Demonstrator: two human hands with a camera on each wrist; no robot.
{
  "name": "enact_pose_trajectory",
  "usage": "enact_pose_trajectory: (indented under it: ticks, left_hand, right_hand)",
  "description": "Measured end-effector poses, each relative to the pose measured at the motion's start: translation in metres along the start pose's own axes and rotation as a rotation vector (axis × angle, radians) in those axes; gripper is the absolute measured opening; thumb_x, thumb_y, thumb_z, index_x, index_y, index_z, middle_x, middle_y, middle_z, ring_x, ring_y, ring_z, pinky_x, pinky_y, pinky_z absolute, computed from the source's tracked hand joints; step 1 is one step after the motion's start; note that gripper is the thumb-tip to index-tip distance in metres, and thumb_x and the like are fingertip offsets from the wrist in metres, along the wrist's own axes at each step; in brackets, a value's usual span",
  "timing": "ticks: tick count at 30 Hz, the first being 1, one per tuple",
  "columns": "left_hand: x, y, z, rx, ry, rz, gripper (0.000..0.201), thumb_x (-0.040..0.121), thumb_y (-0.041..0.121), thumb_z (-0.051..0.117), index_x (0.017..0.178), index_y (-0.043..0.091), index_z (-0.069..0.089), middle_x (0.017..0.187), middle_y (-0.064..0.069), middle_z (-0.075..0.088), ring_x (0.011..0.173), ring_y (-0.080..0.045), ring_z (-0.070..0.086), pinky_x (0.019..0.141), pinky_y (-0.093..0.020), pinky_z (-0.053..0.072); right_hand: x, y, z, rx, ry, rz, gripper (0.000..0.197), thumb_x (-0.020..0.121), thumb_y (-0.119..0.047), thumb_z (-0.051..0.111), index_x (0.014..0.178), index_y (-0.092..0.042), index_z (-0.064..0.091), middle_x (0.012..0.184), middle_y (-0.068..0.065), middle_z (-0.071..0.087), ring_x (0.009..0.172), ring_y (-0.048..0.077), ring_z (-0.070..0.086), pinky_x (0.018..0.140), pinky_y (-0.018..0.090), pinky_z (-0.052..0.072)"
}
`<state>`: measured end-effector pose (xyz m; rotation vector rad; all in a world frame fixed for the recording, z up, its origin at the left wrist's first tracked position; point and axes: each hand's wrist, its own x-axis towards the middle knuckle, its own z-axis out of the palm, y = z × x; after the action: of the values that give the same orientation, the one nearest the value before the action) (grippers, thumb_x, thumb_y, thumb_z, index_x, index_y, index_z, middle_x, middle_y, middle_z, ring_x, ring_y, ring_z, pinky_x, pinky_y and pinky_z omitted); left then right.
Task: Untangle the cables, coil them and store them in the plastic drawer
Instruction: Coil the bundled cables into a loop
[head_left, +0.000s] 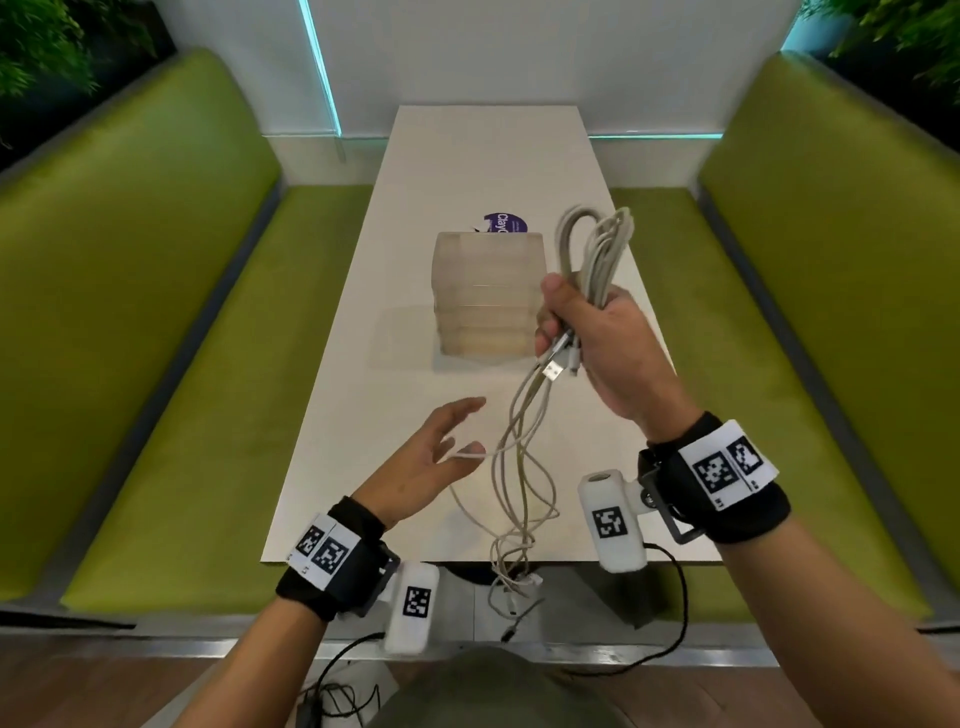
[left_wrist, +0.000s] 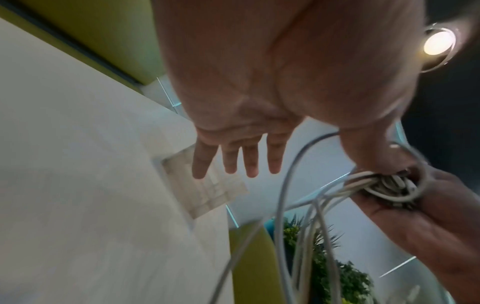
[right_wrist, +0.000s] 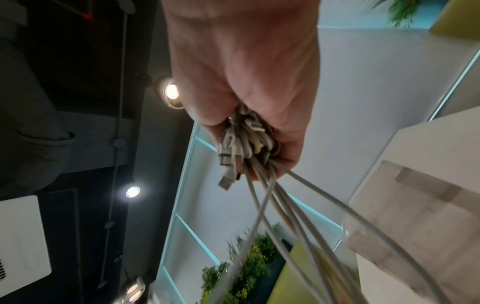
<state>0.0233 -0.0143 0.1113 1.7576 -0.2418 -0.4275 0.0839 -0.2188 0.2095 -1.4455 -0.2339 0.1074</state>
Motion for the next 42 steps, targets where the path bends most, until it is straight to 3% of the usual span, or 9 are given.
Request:
enact_pose_trajectory:
  ticks: [6,9,13,17,20,24,30,36,42]
  left_hand:
    - [-0.001,0.024,-0.016,0.400,-0.462,0.004,0.107,0.078,0.036,0.075,0.147,0.046,-0.006,0.158,0.017,0.011,0.143,0.005,0.009,0.118,-0.027,0.011]
    - [-0.003,0.026,-0.018,0.418,-0.396,-0.050,0.129,0.062,0.050,0.083,0.142,0.053,-0.017,0.156,0.024,0.003,0.143,0.004,0.004,0.119,-0.030,0.010]
    - [0.009,0.042,-0.002,0.070,-0.207,0.149,0.117,0.055,0.078,0.066,0.149,0.040,0.007,0.152,0.028,0.015,0.143,0.005,0.013,0.117,-0.024,0.015]
    - [0.022,0.057,0.027,-0.141,0.035,0.206,0.044,0.089,0.015,0.065,0.119,0.037,0.044,0.118,-0.009,0.061,0.104,-0.015,0.063,0.094,-0.029,0.050]
    - [0.020,0.048,0.030,-0.171,0.075,0.105,0.012,0.096,0.008,0.052,0.096,0.019,0.055,0.062,-0.011,0.050,0.049,-0.017,0.052,0.054,-0.033,0.051]
    - [0.014,0.031,0.015,-0.059,-0.038,-0.026,0.028,0.094,0.033,0.050,0.076,0.012,0.054,0.048,0.003,0.040,0.039,-0.013,0.041,0.047,-0.025,0.039]
    - [0.004,0.023,-0.002,0.063,-0.199,-0.079,0.022,0.100,0.024,0.046,0.086,0.010,0.055,0.054,0.008,0.046,0.063,-0.021,0.067,0.075,-0.035,0.047]
    - [0.002,0.028,-0.002,-0.075,-0.177,-0.081,0.025,0.100,0.023,0.045,0.087,0.008,0.061,0.055,0.008,0.040,0.047,-0.008,0.029,0.048,-0.019,0.028]
    - [0.006,0.019,-0.008,-0.461,-0.267,-0.135,0.042,0.068,0.020,0.041,0.092,0.001,0.070,0.067,-0.013,0.059,0.047,-0.015,0.035,0.049,-0.024,0.029]
  right_hand:
    - [-0.007,0.007,0.016,-0.105,-0.046,0.001,0.032,0.098,-0.026,0.051,0.069,-0.014,0.052,0.060,0.003,0.052,0.061,0.021,0.054,0.066,0.035,0.047]
    - [-0.004,0.005,0.015,-0.045,-0.036,0.028,0.032,0.099,-0.024,0.049,0.069,-0.013,0.052,0.060,0.004,0.051,0.059,0.020,0.053,0.064,0.032,0.047]
    - [-0.008,0.007,0.024,-0.139,-0.105,0.021,0.039,0.099,-0.027,0.049,0.067,-0.006,0.054,0.061,0.011,0.056,0.062,0.024,0.055,0.065,0.030,0.048]
    - [-0.011,0.011,0.037,-0.101,-0.130,0.073,0.036,0.096,-0.030,0.054,0.067,-0.010,0.057,0.066,0.011,0.057,0.065,0.027,0.056,0.068,0.037,0.049]
    - [-0.009,0.010,0.029,-0.132,-0.135,0.039,0.036,0.097,-0.029,0.053,0.067,-0.009,0.055,0.065,0.012,0.055,0.065,0.027,0.053,0.067,0.037,0.046]
    - [-0.009,0.010,0.011,-0.427,-0.199,-0.009,0.036,0.097,-0.030,0.053,0.067,-0.009,0.056,0.062,0.009,0.061,0.058,0.017,0.055,0.061,0.030,0.045]
    - [-0.008,0.006,-0.003,-0.735,-0.357,0.116,0.013,0.092,-0.031,0.060,0.082,-0.023,0.062,0.063,-0.007,0.065,0.051,0.000,0.054,0.050,0.019,0.044]
    - [-0.012,0.002,0.000,-1.010,-0.692,0.195,0.011,0.087,-0.028,0.067,0.078,-0.029,0.061,0.069,-0.007,0.060,0.056,0.008,0.051,0.048,0.012,0.039]
    - [-0.011,0.013,0.003,-1.194,-0.756,0.107,0.010,0.085,-0.025,0.069,0.077,-0.027,0.063,0.084,-0.008,0.054,0.060,0.005,0.049,0.053,0.017,0.037]
